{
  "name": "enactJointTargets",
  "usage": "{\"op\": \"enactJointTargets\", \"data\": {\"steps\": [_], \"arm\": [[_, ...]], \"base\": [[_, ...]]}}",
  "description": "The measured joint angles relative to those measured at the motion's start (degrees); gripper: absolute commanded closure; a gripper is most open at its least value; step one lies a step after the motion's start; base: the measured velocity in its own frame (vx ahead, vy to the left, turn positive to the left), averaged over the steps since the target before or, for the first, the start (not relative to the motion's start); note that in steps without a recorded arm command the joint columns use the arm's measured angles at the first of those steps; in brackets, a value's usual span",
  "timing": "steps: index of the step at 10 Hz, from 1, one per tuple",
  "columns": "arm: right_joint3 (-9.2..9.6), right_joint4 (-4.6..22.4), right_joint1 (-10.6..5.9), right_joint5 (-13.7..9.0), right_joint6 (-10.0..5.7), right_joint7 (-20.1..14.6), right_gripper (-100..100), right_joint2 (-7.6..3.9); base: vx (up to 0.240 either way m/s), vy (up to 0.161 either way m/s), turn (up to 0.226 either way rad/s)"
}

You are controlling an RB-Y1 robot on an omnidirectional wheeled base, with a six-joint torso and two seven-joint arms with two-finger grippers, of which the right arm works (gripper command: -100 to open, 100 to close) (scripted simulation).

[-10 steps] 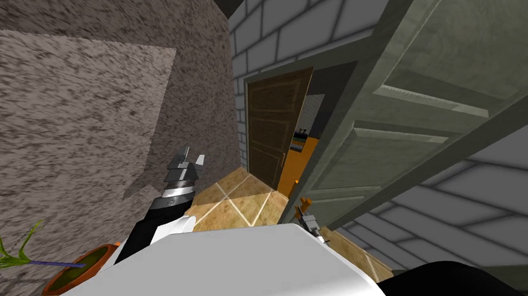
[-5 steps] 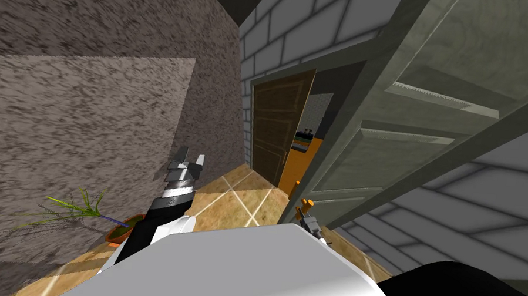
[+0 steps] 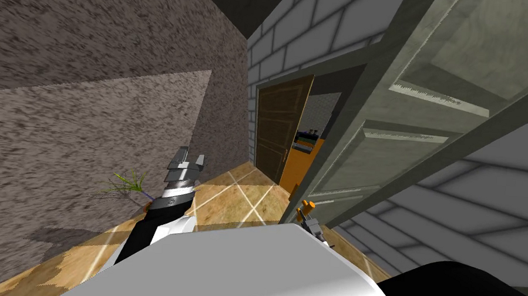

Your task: Pull the door open

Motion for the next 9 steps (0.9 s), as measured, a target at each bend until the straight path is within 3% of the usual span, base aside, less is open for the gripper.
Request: {"op": "enactJointTargets", "data": {"steps": [9], "arm": [[1.30,3.3,-1.15,0.6,-2.78,-1.7,100,-0.53]], "base": [[-0.201,-0.059,0.144]]}}
